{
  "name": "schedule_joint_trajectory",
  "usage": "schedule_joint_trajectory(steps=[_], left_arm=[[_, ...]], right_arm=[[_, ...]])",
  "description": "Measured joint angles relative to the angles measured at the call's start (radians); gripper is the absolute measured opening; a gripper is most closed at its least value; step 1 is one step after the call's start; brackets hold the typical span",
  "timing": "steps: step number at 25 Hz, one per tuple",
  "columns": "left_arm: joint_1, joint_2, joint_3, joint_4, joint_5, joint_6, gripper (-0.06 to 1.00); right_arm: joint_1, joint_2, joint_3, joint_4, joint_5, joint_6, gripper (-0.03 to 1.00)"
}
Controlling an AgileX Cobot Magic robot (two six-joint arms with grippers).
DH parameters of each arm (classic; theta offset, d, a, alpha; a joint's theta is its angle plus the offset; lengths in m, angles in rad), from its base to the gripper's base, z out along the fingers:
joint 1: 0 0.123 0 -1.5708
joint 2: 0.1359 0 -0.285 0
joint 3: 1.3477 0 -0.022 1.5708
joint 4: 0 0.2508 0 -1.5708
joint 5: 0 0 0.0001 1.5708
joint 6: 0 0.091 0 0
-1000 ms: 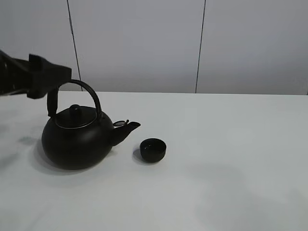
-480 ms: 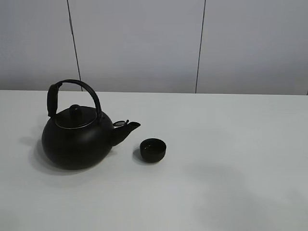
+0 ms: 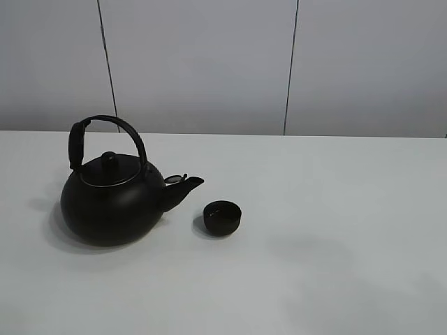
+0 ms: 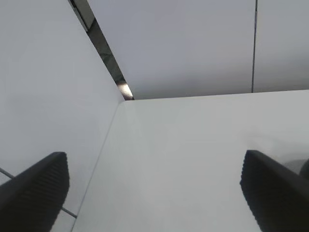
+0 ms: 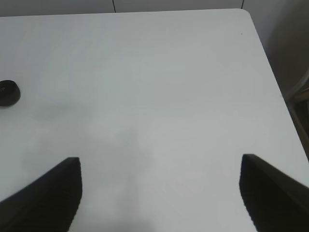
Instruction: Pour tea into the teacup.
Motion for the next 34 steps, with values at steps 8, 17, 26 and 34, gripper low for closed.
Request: schedule_joint_trajectory(steps=[8, 17, 26, 34], left_arm=[[0.001, -0.207, 0.01, -0.176, 0.142, 0.005, 0.69], [0.001, -0.569, 0.253, -0.291, 0.282, 0.004, 0.69], [0.001, -0.775, 0.541, -0.365, 0.232, -0.016, 0.69], [0.001, -0.775, 0.658, -0.368, 0.222, -0.003, 0.69]], right_arm=[[0.0, 0.0, 0.0, 0.0, 0.0, 0.0, 0.61], [0.0, 0.0, 0.0, 0.0, 0.0, 0.0, 0.61], [0.0, 0.0, 0.0, 0.0, 0.0, 0.0, 0.61], [0.0, 0.0, 0.0, 0.0, 0.0, 0.0, 0.61]])
